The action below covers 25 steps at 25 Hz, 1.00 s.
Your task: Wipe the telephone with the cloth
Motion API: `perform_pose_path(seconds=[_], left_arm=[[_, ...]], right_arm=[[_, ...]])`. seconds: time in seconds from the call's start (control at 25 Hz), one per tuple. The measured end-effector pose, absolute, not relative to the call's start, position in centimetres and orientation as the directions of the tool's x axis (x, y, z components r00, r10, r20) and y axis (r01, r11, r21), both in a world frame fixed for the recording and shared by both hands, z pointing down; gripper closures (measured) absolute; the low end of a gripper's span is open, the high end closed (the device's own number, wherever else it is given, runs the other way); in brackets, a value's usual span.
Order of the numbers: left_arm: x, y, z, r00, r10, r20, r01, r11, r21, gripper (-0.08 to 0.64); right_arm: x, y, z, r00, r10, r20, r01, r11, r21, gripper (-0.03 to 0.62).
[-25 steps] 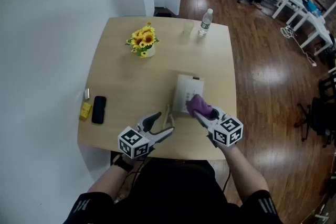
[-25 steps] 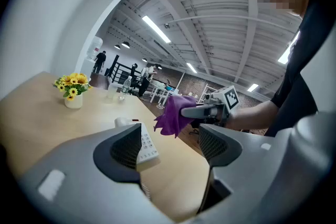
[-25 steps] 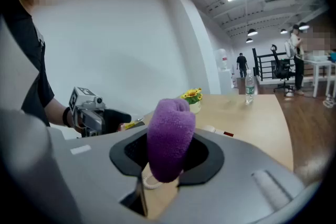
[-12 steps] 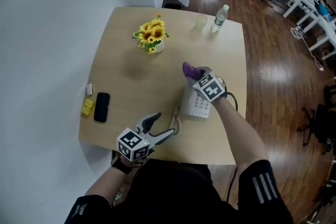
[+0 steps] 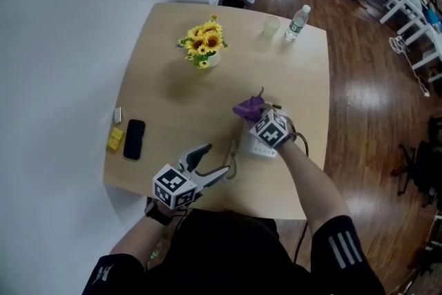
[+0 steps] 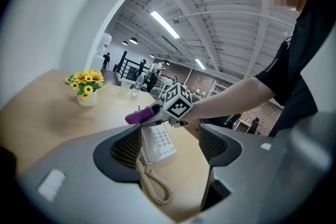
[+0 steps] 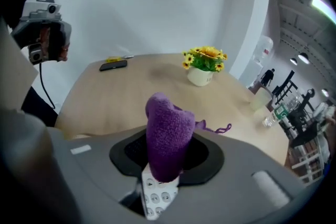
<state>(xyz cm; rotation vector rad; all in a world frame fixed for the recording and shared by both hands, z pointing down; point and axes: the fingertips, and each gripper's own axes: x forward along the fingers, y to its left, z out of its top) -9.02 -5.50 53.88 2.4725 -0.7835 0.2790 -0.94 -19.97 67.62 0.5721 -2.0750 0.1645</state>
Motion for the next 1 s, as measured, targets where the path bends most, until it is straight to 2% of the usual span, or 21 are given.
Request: perform_pose_path(seconds=[0.48,0.68,0.76,1.0], left_arm=[[-6.0,-7.1,53.8,0.849,-0.414,0.33,-0.525,-0.738,0.424,0.222],[-6.0,-6.8,54.0,0.85,-0.41,0.331,-0.523,-0.738,0.427,0.222],[-6.2,-6.5,54.1,0.851,-0.409,0.33,-0.522,-0.735,0.434,0.222],[-7.0,-6.2,54.6,0.843,-0.419,0.338,-0.534,-0.73,0.426,0.222]], right_arm=[[-3.4,-6.7,71.9,-0.453,-0.18,0.873,-0.212,0.973,0.091,0.466],[-3.1,-2.9,73.2,-0.455,-0.074,0.887,-0.205,0.979,-0.024,0.466],[-3.1,-3.6,71.3,-0.508,-0.101,0.856,-0.238,0.971,-0.027,0.466],[-0.2,-16.9,62.5,-0.55,-0.381,0.743,-0.47,0.877,0.102,0.465]])
